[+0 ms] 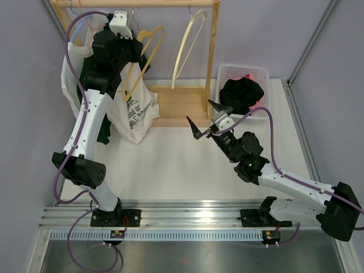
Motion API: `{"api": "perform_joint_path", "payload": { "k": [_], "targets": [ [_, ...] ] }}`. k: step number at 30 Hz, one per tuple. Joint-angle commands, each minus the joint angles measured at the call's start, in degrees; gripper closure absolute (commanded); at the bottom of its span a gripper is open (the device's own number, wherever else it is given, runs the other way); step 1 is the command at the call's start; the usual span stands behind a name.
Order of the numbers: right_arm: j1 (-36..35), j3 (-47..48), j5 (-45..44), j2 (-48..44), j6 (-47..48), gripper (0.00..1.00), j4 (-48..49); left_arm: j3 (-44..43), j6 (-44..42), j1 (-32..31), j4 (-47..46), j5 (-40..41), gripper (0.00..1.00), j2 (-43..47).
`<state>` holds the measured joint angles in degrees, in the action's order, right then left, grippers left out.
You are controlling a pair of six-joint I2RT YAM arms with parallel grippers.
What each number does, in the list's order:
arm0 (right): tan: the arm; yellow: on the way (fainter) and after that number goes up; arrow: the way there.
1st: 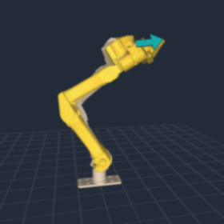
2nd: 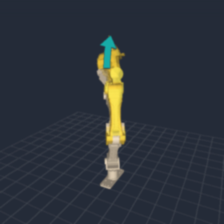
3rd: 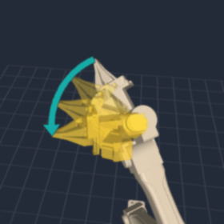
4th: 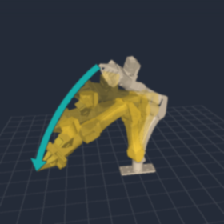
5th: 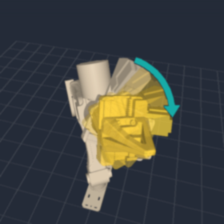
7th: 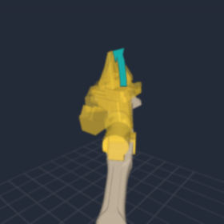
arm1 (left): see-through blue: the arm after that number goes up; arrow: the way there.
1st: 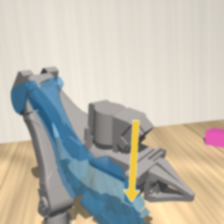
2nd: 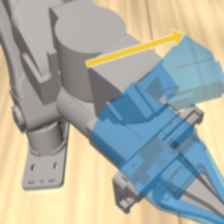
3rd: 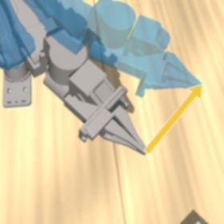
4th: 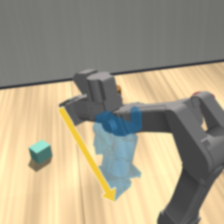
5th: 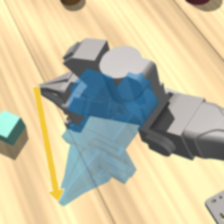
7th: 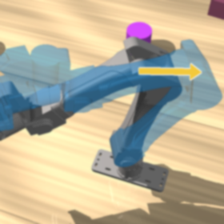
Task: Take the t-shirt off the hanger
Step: Hang the hanger back to the clothesline with the left arm
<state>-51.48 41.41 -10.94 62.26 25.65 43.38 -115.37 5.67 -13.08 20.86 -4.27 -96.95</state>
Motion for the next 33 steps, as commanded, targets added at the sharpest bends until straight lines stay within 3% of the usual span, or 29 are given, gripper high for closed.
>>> {"api": "perform_joint_path", "payload": {
  "k": [1,17,24,33],
  "targets": [
    [0.24,0.08,-1.28,-0.47,-0.34,0.01,0.66,-3.72,2.15,-0.01,-9.35,-0.56,1.00,0.79],
    [0.33,0.60,-0.22,-0.03,-0.51,0.01,-0.04,-6.62,3.38,-0.98,-10.15,-1.61,1.00,1.76],
    [0.33,0.16,0.83,-1.09,-0.95,0.01,-0.48,5.04,1.98,-2.12,-11.46,-0.56,1.00,7.82],
    [0.33,0.60,0.83,0.05,-0.86,0.00,-0.40,13.76,0.22,-2.12,-13.21,-0.38,1.00,13.36]
  ]
}}
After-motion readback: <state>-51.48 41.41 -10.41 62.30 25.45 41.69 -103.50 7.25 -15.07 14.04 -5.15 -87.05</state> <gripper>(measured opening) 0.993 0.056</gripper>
